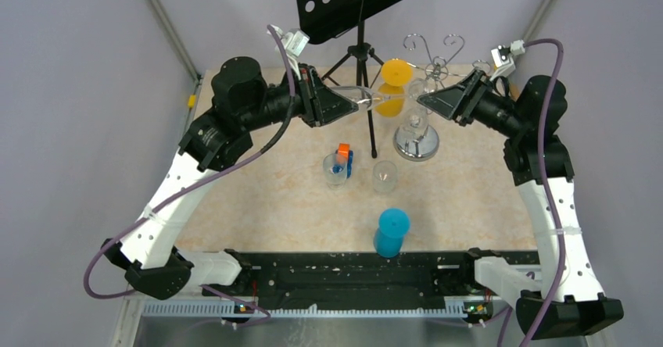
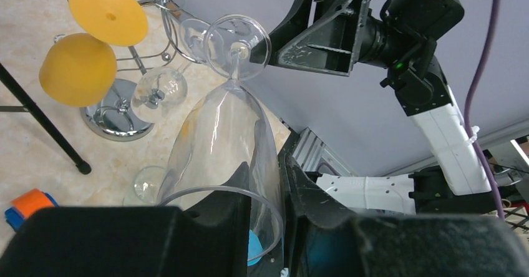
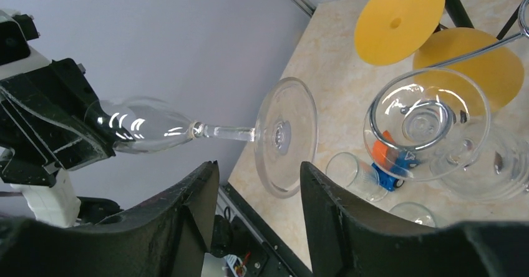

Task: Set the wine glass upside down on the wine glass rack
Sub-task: Turn the wine glass upside down at the wine rack.

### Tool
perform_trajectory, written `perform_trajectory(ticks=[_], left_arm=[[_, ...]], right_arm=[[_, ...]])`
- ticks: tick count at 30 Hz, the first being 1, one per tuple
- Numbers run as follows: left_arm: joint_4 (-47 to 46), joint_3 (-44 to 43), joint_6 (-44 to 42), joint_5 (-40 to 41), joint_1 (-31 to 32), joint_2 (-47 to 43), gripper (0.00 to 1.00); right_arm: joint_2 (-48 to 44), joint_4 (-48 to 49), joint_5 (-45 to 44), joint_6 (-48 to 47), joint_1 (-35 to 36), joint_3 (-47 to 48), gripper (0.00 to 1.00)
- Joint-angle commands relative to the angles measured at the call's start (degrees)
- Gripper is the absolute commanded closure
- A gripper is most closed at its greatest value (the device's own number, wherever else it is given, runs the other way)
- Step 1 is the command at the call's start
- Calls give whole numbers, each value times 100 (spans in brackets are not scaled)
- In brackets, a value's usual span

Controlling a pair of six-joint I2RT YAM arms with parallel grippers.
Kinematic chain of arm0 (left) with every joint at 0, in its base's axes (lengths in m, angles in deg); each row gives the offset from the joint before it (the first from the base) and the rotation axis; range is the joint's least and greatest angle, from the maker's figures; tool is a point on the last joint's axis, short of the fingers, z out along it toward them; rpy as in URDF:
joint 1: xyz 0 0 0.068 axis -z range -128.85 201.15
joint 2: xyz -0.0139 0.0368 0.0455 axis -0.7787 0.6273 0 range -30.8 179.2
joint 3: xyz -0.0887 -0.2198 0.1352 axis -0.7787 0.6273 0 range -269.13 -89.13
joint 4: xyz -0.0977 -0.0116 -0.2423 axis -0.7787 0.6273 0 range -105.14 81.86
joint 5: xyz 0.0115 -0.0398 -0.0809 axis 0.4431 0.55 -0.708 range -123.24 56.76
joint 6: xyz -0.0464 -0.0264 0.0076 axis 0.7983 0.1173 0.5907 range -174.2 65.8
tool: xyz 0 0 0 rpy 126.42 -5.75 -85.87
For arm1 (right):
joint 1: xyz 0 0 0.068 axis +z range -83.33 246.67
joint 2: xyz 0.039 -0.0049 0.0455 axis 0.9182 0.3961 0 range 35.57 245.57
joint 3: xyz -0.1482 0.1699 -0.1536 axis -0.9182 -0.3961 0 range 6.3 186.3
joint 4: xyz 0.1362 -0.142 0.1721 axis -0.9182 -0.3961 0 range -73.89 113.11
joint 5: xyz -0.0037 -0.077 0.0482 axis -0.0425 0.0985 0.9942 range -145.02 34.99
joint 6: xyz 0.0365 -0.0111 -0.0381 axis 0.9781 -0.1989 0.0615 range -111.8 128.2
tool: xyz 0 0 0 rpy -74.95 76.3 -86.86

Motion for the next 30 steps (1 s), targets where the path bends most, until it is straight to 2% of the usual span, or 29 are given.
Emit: perform_trajectory(ticks=[1, 6, 19, 23, 26, 28, 30], left_arm=[[-689, 8, 173, -219, -6, 38, 100], [-753, 91, 207, -234, -7, 37, 100], [-806, 123, 245, -257, -6, 58, 99], [-716, 164, 237, -249, -7, 27, 94], [-658, 205, 210, -259, -2, -14, 83], [-628, 231, 194, -280, -4, -34, 63], [-596, 252, 184, -287, -6, -57, 46]], right_arm=[[133, 530, 140, 62, -25, 102, 52], [216, 764, 123, 136, -28, 99, 60], [228, 470, -122, -96, -29, 163, 100], [232, 405, -223, -115, -30, 169, 100], [231, 364, -299, -122, -29, 181, 100], [236, 366, -339, -117, -27, 188, 100], [242, 361, -354, -115, -30, 208, 100]])
